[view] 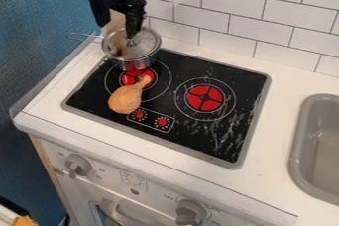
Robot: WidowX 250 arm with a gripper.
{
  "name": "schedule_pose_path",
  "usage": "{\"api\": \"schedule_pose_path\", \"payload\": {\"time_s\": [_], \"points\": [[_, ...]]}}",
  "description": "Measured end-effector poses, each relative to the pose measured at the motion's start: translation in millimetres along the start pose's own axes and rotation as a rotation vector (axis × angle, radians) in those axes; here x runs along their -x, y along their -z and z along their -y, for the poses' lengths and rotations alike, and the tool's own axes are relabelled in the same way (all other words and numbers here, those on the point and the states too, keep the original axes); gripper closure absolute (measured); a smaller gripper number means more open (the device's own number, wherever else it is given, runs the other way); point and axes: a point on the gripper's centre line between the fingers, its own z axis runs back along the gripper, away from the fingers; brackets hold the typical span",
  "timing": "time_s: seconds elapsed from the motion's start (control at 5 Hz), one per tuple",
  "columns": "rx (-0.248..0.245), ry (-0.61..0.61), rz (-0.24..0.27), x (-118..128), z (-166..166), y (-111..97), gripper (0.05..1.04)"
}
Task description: Open the silver pot
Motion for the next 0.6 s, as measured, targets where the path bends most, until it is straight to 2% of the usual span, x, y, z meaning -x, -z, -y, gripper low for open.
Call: {"api": "schedule_pose_path", "payload": {"time_s": [0.4, 0.6], "points": [[-0.044, 0.026, 0.046, -1, -7, 21, 0.083], [-0.082, 0.041, 0.038, 0, -13, 24, 0.083]]}}
